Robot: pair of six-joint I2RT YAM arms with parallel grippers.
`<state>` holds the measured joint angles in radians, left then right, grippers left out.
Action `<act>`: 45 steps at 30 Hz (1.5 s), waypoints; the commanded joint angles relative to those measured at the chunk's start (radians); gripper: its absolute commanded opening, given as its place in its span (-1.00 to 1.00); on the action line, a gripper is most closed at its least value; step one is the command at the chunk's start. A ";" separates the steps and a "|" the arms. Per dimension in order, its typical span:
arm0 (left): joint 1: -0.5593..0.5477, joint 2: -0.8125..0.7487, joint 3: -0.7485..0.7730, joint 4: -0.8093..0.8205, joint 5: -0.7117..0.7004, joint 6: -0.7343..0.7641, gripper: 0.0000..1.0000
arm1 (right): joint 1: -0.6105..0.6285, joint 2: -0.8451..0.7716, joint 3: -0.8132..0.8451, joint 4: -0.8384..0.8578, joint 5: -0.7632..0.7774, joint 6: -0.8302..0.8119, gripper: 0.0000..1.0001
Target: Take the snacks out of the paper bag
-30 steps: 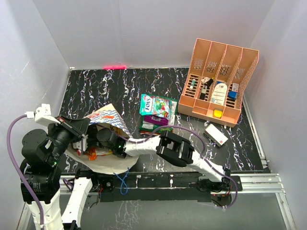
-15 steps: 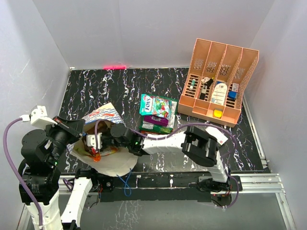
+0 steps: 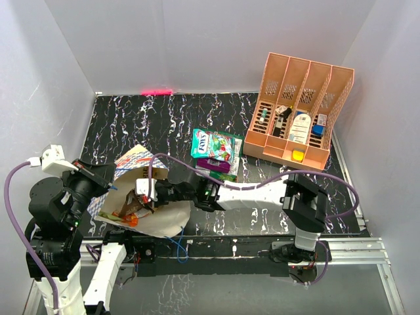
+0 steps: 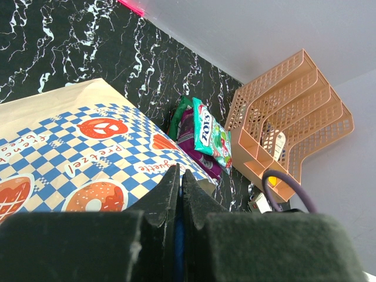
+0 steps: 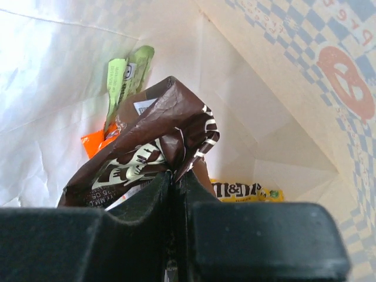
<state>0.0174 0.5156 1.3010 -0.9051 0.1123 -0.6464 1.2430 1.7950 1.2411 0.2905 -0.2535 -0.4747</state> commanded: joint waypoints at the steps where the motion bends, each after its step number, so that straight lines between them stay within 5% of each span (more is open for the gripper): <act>1: -0.002 0.003 0.016 0.023 0.030 0.026 -1.00 | -0.021 -0.081 0.050 -0.164 -0.105 -0.029 -0.85; 6: -0.002 -0.007 0.000 0.043 0.080 0.044 -1.00 | -0.028 -0.056 0.185 -0.644 -0.335 -0.297 -0.72; 9: -0.002 -0.015 -0.021 0.057 0.091 0.039 -1.00 | -0.031 -0.055 0.193 -0.691 -0.304 -0.298 -0.18; 16: -0.003 -0.003 -0.019 0.066 0.097 0.036 -1.00 | 0.029 -0.171 0.140 -0.742 -0.213 -0.322 0.26; 22: -0.003 0.001 -0.029 0.076 0.106 0.030 -1.00 | 0.093 -0.377 -0.045 -0.588 -0.098 -0.343 0.56; 28: -0.003 0.004 -0.031 0.083 0.116 0.021 -1.00 | 0.118 -0.525 -0.313 -0.270 -0.120 -0.264 0.58; 38: -0.003 0.018 -0.010 0.072 0.117 0.018 -1.00 | 0.132 -0.630 -0.667 -0.015 0.059 -0.471 0.56; 45: -0.003 0.023 -0.004 0.075 0.123 0.015 -1.00 | 0.164 -0.589 -0.819 0.305 0.141 -0.519 0.83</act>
<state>0.0174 0.5167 1.2747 -0.8597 0.2218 -0.6292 1.3827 1.1908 0.4507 0.3096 -0.1776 -0.9398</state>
